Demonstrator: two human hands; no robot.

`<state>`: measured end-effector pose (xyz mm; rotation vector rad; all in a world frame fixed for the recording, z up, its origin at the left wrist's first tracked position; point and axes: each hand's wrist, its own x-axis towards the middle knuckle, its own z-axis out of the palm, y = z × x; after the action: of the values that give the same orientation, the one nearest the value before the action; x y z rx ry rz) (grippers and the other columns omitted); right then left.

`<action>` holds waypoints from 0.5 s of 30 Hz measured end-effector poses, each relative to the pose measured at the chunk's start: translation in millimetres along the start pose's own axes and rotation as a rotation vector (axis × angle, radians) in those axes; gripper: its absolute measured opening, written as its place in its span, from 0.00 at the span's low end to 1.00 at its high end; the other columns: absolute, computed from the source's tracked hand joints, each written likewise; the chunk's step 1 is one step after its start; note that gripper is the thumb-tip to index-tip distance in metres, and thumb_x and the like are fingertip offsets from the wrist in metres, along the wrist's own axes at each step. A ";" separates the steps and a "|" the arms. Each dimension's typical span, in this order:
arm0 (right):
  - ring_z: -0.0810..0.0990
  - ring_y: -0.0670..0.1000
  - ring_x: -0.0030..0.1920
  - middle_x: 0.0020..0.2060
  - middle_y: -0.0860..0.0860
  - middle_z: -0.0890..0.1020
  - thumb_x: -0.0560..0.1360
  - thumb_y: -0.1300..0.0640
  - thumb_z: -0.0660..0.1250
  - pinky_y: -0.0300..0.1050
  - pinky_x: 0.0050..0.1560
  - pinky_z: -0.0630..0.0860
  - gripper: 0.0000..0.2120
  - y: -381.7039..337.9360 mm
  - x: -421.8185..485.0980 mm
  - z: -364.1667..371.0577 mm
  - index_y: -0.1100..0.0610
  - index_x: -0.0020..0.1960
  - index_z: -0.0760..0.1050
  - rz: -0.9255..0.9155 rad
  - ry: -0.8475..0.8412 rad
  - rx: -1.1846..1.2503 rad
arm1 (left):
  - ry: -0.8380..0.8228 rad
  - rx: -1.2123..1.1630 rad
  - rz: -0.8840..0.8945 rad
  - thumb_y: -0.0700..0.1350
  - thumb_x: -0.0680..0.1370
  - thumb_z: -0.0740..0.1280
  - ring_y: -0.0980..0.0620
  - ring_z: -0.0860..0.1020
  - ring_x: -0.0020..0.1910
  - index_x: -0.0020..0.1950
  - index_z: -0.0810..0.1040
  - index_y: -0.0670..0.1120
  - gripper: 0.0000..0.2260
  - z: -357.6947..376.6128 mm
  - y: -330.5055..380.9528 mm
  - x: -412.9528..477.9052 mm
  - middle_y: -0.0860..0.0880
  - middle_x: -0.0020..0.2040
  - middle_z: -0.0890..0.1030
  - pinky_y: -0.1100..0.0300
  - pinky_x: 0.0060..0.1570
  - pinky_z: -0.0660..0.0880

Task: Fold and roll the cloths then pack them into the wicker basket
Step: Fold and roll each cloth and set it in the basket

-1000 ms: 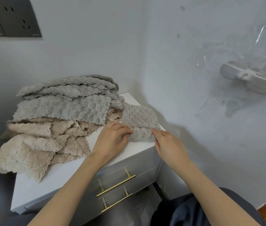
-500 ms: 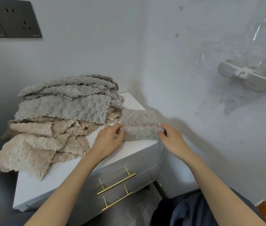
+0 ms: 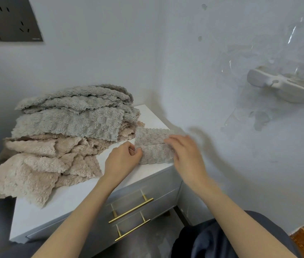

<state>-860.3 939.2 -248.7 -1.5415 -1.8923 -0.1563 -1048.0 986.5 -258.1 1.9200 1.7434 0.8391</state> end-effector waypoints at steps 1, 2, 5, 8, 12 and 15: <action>0.76 0.56 0.61 0.59 0.54 0.80 0.69 0.75 0.66 0.50 0.70 0.62 0.23 -5.7 -2.1 4.9 0.59 0.61 0.78 -0.083 -0.041 -0.021 | -0.002 0.006 -0.001 0.53 0.76 0.64 0.52 0.76 0.39 0.41 0.74 0.49 0.08 -0.1 0.2 0.6 0.55 0.35 0.77 0.60 0.33 0.66; 0.74 0.56 0.65 0.62 0.54 0.78 0.70 0.75 0.66 0.50 0.73 0.58 0.25 -11.9 -4.6 10.0 0.60 0.64 0.76 -0.139 -0.109 -0.048 | -0.004 0.012 -0.001 0.53 0.76 0.64 0.52 0.76 0.39 0.41 0.73 0.49 0.08 -0.1 0.3 1.4 0.56 0.35 0.76 0.60 0.33 0.66; 0.57 0.55 0.76 0.74 0.54 0.63 0.77 0.70 0.58 0.45 0.73 0.36 0.27 -22.2 -10.3 22.9 0.59 0.75 0.60 -0.185 -0.314 -0.139 | -0.009 0.019 -0.008 0.53 0.76 0.64 0.51 0.76 0.40 0.42 0.73 0.50 0.08 0.3 -1.1 3.7 0.57 0.35 0.76 0.60 0.35 0.66; 0.48 0.51 0.78 0.77 0.51 0.53 0.81 0.64 0.52 0.39 0.70 0.30 0.27 -19.5 -10.3 25.0 0.56 0.78 0.49 -0.162 -0.407 -0.220 | -0.017 0.022 -0.012 0.54 0.75 0.64 0.51 0.76 0.42 0.43 0.74 0.51 0.08 1.9 -1.7 5.6 0.58 0.36 0.76 0.60 0.37 0.67; 0.50 0.50 0.77 0.77 0.52 0.54 0.80 0.63 0.52 0.42 0.74 0.39 0.28 -15.7 -9.7 18.5 0.56 0.78 0.49 -0.095 -0.446 -0.256 | 0.020 0.053 0.027 0.54 0.75 0.65 0.52 0.77 0.42 0.42 0.74 0.51 0.07 1.8 -2.5 7.2 0.56 0.37 0.78 0.59 0.37 0.71; 0.53 0.49 0.77 0.77 0.51 0.57 0.80 0.62 0.52 0.42 0.74 0.42 0.27 -7.0 -10.9 10.2 0.57 0.78 0.50 -0.036 -0.428 -0.318 | 0.033 0.034 0.057 0.51 0.75 0.66 0.52 0.77 0.41 0.41 0.74 0.51 0.06 0.2 -3.5 6.6 0.56 0.35 0.77 0.59 0.35 0.72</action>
<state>-870.2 933.2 -260.5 -1.8680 -2.3162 -0.1586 -1050.2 993.5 -259.4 1.9970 1.7397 0.8710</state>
